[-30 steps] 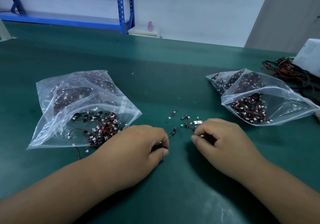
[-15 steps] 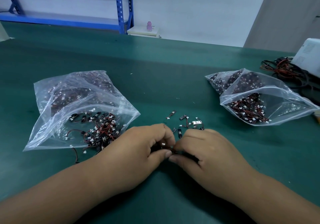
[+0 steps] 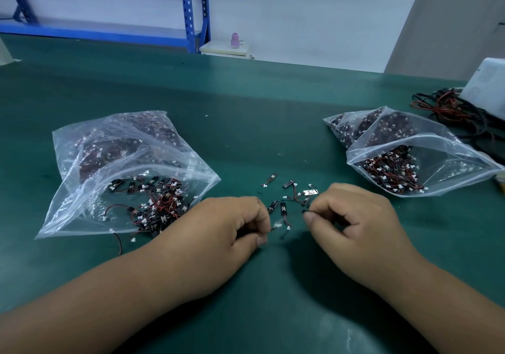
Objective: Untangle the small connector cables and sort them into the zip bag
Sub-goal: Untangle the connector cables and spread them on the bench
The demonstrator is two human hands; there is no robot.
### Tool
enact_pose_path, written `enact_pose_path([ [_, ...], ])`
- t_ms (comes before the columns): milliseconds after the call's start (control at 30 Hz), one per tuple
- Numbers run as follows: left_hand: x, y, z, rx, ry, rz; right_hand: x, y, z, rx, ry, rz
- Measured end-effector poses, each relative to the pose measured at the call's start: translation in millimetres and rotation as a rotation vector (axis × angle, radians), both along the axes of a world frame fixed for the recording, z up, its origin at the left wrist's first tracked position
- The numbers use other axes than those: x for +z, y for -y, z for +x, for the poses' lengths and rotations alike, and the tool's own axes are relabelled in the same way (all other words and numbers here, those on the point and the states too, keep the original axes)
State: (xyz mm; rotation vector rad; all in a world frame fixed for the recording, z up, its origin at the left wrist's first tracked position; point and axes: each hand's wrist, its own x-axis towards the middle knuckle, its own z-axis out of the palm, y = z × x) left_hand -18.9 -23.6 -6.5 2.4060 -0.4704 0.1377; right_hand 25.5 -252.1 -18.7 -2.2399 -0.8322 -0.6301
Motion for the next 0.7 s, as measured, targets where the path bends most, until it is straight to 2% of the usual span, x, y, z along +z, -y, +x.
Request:
enact_pose_path([
  [167,1,0,-1,-0.001,-0.009,0.001,-4,4,7,-0.165,-0.082,0.052],
  [333,4,1,-4,-0.033,-0.02,-0.014,-9,6,13,-0.269,-0.23,-0.041],
  [500,5,1,-5,-0.067,-0.027,-0.015,-5,5,11,-0.23,-0.186,0.002],
  [567,3,1,-4,-0.084,0.002,0.006,-2,3,6,-0.125,-0.118,0.015],
  [700,0,2,-3,-0.144,0.023,-0.016,2,-9,-8,0.115,-0.014,-0.17],
])
